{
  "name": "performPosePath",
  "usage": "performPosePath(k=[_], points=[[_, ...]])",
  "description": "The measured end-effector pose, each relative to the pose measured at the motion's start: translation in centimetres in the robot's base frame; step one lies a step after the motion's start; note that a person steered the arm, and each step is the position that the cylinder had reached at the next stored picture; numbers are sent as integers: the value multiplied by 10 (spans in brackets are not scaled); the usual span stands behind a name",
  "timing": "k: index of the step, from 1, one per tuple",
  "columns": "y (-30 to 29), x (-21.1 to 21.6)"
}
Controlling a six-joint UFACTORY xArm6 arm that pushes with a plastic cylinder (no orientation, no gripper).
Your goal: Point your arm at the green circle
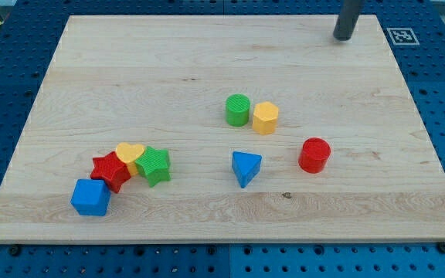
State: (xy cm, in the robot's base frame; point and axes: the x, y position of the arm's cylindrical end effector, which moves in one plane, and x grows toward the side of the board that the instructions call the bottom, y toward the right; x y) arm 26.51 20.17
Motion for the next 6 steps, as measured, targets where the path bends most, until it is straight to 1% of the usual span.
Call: performPosePath(k=[1,2,3,4,6], points=[[-35,31],[-52,62],[-56,85],[-73,104],[-139,126]])
